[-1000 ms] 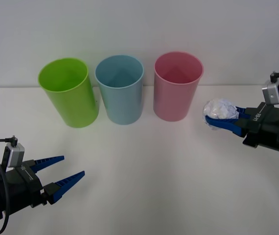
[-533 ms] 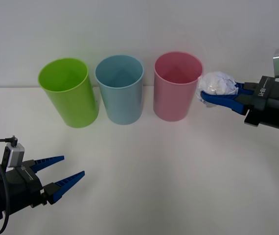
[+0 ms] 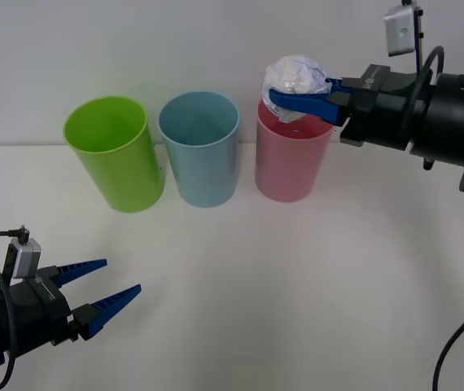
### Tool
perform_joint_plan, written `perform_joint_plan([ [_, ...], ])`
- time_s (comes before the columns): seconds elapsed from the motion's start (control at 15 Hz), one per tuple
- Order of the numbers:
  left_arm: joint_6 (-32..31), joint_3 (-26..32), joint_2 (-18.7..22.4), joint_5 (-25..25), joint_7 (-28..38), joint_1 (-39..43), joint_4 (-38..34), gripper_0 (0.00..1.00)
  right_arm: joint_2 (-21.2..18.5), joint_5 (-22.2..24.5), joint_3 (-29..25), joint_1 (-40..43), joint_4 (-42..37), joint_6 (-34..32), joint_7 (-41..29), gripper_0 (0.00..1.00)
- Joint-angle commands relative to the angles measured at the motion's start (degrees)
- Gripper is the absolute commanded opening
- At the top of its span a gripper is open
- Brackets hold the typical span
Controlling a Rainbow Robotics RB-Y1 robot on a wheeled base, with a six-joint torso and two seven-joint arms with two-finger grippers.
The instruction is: Put cans in the blue bin and PET bottles in the pink bin and trash in the green bin.
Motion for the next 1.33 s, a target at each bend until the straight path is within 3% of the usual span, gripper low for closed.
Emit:
perform_joint_plan([
  [0.07,0.0,0.0,0.0,0.0,0.0,0.0,0.0,1.0,2.0,3.1,4.7,-6.0,5.6,4.2,-0.2,0.0],
  [0.4,0.0,0.0,0.0,0.0,0.0,0.0,0.0,1.0,2.6,5.7,15.6,-15.3,15.5,14.3,-1.6,0.0],
  [0.8,0.0,0.0,0.0,0.0,0.0,0.0,0.0,1.0,8.4,11.0,23.3,-27.4,30.2,20.9,-2.6,0.0],
  [1.13,0.0,0.0,0.0,0.0,0.0,0.0,0.0,1.0,11.4,11.1,33.1,-38.2,44.9,29.8,-3.6,0.0],
  [1.33,0.0,0.0,0.0,0.0,0.0,0.0,0.0,1.0,14.2,11.5,34.7,-43.2,52.2,30.6,-3.8,0.0],
])
